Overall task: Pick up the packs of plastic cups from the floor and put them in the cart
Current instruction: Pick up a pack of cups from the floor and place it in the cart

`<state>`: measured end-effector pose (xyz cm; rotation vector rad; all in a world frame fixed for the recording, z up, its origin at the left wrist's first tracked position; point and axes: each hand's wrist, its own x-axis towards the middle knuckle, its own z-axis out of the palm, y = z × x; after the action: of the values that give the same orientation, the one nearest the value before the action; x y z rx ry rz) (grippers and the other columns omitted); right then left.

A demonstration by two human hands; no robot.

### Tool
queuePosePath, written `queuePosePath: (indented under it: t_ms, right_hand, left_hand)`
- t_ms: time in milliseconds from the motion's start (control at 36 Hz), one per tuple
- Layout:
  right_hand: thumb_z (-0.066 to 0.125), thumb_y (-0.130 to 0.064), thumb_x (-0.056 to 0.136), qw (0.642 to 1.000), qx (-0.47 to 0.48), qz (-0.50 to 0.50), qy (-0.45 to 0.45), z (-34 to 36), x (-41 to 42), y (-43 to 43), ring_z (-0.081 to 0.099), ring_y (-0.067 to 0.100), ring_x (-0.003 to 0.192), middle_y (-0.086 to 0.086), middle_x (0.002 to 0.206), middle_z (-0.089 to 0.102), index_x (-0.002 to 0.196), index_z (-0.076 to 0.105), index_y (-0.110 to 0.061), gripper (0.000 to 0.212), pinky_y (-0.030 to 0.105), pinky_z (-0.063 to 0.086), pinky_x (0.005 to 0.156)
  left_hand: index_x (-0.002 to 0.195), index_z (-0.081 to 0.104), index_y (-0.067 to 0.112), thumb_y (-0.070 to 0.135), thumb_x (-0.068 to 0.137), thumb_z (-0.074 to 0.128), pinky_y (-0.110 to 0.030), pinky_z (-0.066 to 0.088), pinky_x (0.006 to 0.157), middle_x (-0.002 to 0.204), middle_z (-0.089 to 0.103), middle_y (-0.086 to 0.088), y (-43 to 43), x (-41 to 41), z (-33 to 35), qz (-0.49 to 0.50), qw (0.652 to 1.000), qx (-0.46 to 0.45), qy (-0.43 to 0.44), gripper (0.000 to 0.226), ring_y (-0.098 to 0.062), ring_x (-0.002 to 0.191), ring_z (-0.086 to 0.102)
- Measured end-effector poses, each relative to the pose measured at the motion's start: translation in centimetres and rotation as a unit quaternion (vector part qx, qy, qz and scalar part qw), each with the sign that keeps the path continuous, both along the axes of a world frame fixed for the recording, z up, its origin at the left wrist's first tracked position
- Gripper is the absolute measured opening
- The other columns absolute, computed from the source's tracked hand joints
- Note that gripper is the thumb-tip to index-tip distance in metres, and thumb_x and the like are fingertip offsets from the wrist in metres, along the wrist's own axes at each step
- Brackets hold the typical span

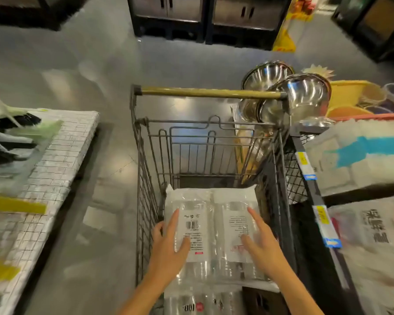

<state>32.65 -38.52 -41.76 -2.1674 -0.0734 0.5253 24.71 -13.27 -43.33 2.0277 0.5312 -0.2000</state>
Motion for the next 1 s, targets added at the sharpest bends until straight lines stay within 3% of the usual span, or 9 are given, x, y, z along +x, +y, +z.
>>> queuePosePath:
  t_ms: [139, 278, 389, 500, 583, 750, 861, 944, 1000]
  right_hand:
    - [0.063, -0.026, 0.095, 1.0, -0.012, 0.011, 0.023, -8.9, 3.0, 1.0, 0.027, 0.0, 0.137, -0.019, 0.145, 0.034, 0.15, 0.023, -0.048, 0.072, 0.035, 0.027, 0.116]
    - [0.058, -0.028, 0.097, 0.998, 0.0, 0.034, 0.052, -15.6, 5.0, 2.2, 0.03, 0.009, 0.14, -0.009, 0.151, 0.029, 0.145, 0.018, -0.063, 0.072, 0.021, 0.034, 0.106]
    - [0.06, -0.013, 0.095, 0.999, 0.02, 0.004, 0.045, -19.9, 5.1, 2.9, 0.023, 0.017, 0.146, -0.004, 0.157, 0.028, 0.145, 0.025, -0.06, 0.078, 0.043, 0.034, 0.116]
    - [0.057, -0.009, 0.097, 0.998, 0.014, -0.039, 0.052, -21.4, 4.0, 3.5, 0.026, 0.002, 0.141, -0.009, 0.16, 0.022, 0.149, 0.024, -0.042, 0.07, 0.016, 0.035, 0.11]
    - [0.055, -0.004, 0.097, 0.996, 0.005, -0.049, 0.071, -21.9, 4.3, 3.6, 0.029, 0.004, 0.131, -0.007, 0.154, 0.024, 0.153, 0.025, -0.023, 0.066, -0.007, 0.032, 0.085]
    - [0.053, -0.033, 0.095, 0.997, -0.002, -0.014, 0.08, -21.8, 4.9, 3.3, 0.018, -0.008, 0.137, -0.021, 0.153, 0.015, 0.15, 0.016, -0.038, 0.066, 0.017, 0.013, 0.116]
    - [0.054, -0.029, 0.101, 0.99, -0.022, 0.006, 0.142, -18.6, 4.8, 2.8, -0.002, -0.001, 0.142, -0.027, 0.155, -0.008, 0.152, 0.01, -0.053, 0.071, 0.032, 0.007, 0.117]
    - [0.055, -0.036, 0.099, 0.98, -0.137, 0.034, 0.143, -15.4, 5.3, 2.7, 0.01, 0.021, 0.151, -0.008, 0.164, -0.016, 0.151, 0.012, -0.056, 0.07, 0.041, 0.022, 0.118]
    - [0.053, -0.042, 0.096, 0.975, -0.188, 0.076, 0.095, -12.4, 6.0, 2.9, 0.02, 0.027, 0.149, 0.004, 0.164, 0.008, 0.152, 0.012, -0.052, 0.07, 0.044, 0.028, 0.116]
  left_hand:
    - [0.138, 0.002, 0.069, 0.03, 0.096, 0.055, -0.008, 0.04, 0.082, 0.133, 0.026, 0.012, -0.2, 1.9, -8.4, 0.038, 0.998, 0.038, 0.017, 0.078, 0.006, 0.112, 0.04]
    - [0.142, -0.001, 0.067, 0.034, 0.095, 0.052, -0.048, 0.05, 0.098, 0.147, 0.024, 0.011, -0.1, 3.4, -15.2, 0.062, 0.994, 0.066, 0.056, 0.079, -0.018, 0.127, 0.041]
    - [0.147, -0.002, 0.058, 0.025, 0.095, 0.052, -0.034, 0.048, 0.094, 0.142, 0.027, 0.005, -0.6, 4.1, -19.1, 0.077, 0.992, 0.064, 0.078, 0.082, -0.012, 0.112, 0.044]
    - [0.145, -0.002, 0.063, 0.031, 0.095, 0.048, -0.045, 0.048, 0.098, 0.148, 0.019, 0.008, -0.8, 4.3, -20.9, 0.064, 0.992, 0.063, 0.087, 0.077, -0.02, 0.122, 0.043]
    - [0.144, -0.005, 0.062, 0.034, 0.096, 0.046, -0.037, 0.049, 0.095, 0.15, 0.012, 0.011, -0.5, 4.6, -21.3, 0.04, 0.993, 0.071, 0.083, 0.076, -0.019, 0.125, 0.04]
    - [0.144, -0.009, 0.061, 0.036, 0.093, 0.048, -0.035, 0.06, 0.077, 0.144, 0.017, 0.01, 0.0, 5.2, -20.8, 0.015, 0.992, 0.069, 0.109, 0.081, -0.016, 0.112, 0.048]
    - [0.147, -0.013, 0.054, 0.046, 0.094, 0.047, -0.053, 0.04, 0.108, 0.159, -0.01, 0.005, 0.2, 5.7, -17.7, -0.029, 0.974, 0.122, 0.191, 0.08, -0.031, 0.14, 0.028]
    - [0.151, 0.016, 0.038, 0.043, 0.093, 0.049, -0.043, 0.039, 0.109, 0.151, 0.016, 0.001, 0.9, 6.6, -13.4, -0.066, 0.973, 0.133, 0.174, 0.067, -0.025, 0.134, 0.035]
    - [0.146, 0.033, 0.03, 0.042, 0.092, 0.05, -0.038, 0.043, 0.104, 0.136, 0.035, 0.002, 1.5, 7.5, -9.7, -0.099, 0.973, 0.141, 0.153, 0.058, -0.021, 0.126, 0.042]
